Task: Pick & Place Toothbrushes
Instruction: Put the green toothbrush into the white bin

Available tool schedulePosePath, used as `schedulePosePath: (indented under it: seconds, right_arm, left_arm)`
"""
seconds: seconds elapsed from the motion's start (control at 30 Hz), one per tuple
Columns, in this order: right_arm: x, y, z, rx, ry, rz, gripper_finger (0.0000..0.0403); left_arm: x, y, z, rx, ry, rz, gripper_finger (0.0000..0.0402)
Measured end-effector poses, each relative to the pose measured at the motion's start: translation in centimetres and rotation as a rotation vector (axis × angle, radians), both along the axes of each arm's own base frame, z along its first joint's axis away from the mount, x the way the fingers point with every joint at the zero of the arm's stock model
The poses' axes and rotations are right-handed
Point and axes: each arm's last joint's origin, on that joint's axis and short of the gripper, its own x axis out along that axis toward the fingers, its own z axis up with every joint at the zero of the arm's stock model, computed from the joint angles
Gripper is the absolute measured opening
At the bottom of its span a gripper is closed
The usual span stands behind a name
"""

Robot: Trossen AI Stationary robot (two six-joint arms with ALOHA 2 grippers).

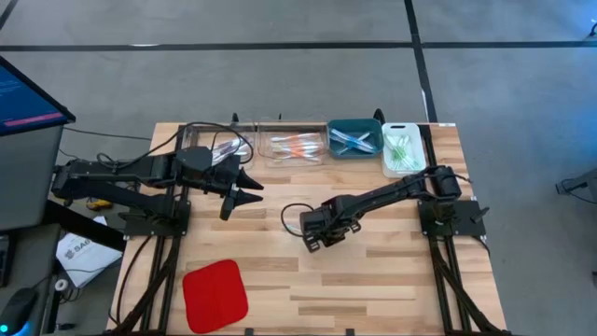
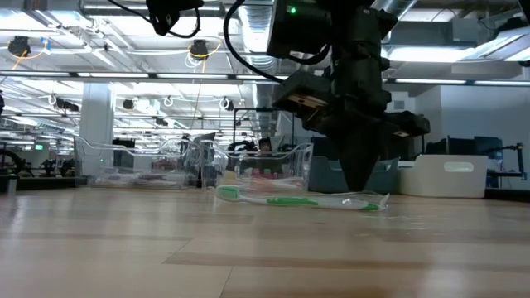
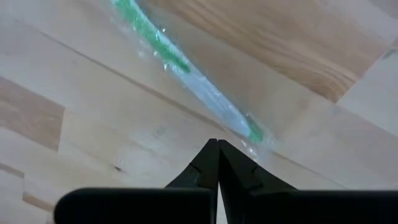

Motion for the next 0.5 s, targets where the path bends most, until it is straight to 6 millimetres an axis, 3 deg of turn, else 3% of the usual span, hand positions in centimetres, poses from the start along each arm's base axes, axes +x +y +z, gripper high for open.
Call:
schedulePosePath:
  seconds: [0.27, 0.5]
  right_arm:
    - [-0.2, 0.9, -0.1, 0.014, 0.005, 0.008, 0.0]
    - [-1.2, 0.4, -1.4, 0.012, 0.063, -0.027, 0.0]
  left_arm:
    - [0.0, 0.0, 0.0, -0.003, 0.0, -0.003, 0.0158]
    - [0.0, 0.0, 0.0, -0.002, 0.0, -0.003, 0.0158]
